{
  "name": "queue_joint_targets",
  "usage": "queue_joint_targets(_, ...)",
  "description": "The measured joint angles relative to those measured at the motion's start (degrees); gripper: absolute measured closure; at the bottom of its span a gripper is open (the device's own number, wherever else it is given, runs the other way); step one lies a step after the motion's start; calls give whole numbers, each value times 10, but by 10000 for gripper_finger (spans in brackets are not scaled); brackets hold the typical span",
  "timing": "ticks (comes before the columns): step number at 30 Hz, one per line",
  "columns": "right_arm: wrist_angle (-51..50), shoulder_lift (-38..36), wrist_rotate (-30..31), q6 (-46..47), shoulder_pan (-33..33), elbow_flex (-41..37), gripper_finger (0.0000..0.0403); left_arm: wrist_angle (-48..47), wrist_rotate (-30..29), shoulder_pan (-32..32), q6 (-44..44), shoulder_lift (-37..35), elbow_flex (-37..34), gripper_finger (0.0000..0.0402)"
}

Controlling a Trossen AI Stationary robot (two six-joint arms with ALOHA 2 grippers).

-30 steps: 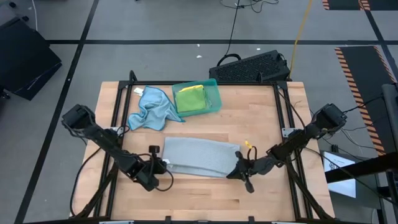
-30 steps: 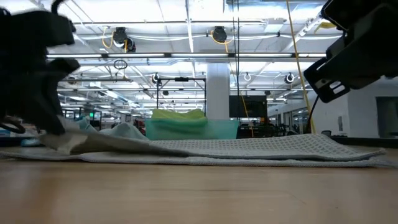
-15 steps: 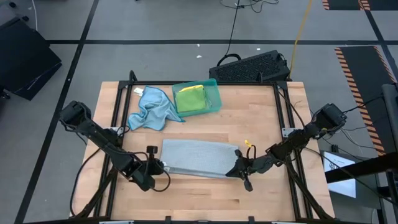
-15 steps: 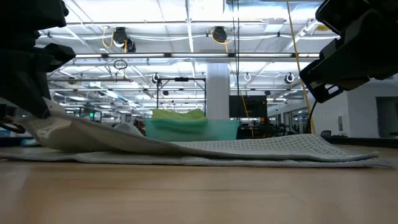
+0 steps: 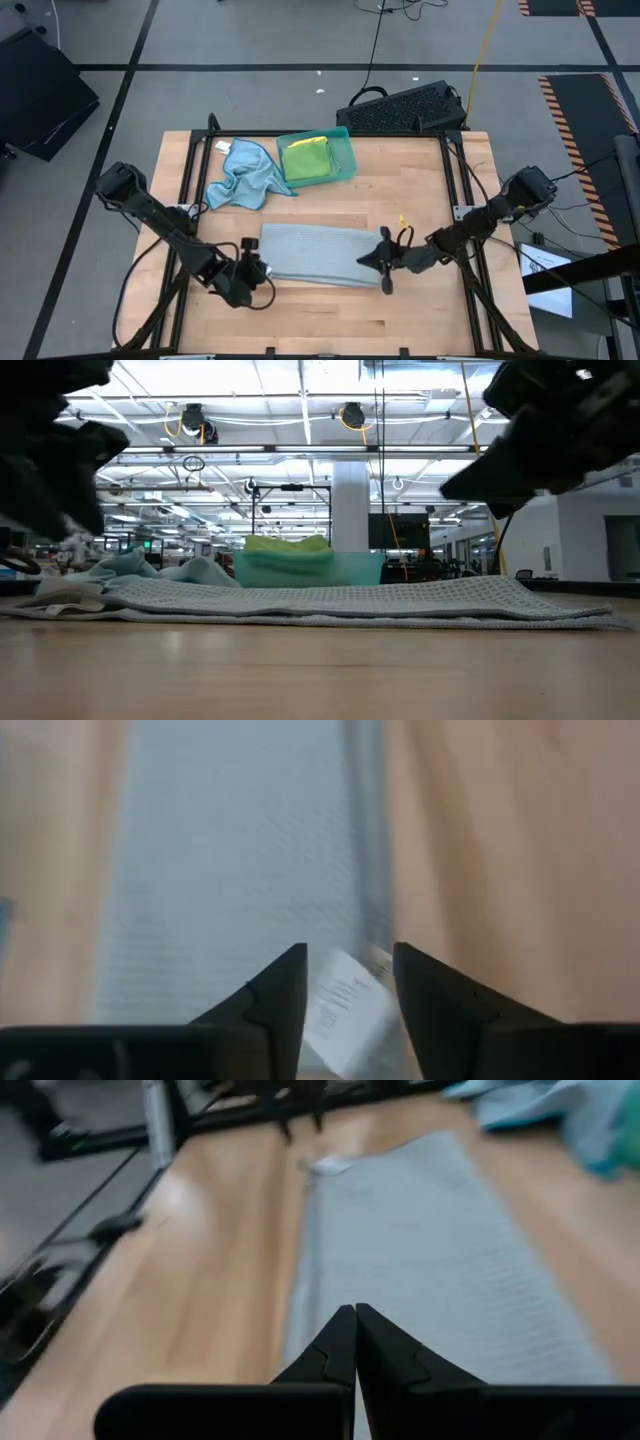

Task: Fold microfiber towels
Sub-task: Fold the gray microfiber cloth

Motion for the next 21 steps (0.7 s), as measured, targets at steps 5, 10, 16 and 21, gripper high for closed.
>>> queue_joint_targets(5, 60, 34, 6, -19, -40, 0, 403, 32, -99, 31, 2, 0, -5, 240)
queue_joint_targets(10, 166, 109, 4, -56, -65, 5, 403, 116, -110, 75, -28, 0, -61, 253)
queue_joint_targets(16, 215, 219, 3, -95, -79, 41, 403, 209, -70, 100, -71, 0, -134, 273)
queue_joint_targets(21, 215, 275, 3, -94, -88, 53, 403, 208, -56, 103, -119, 0, -183, 279)
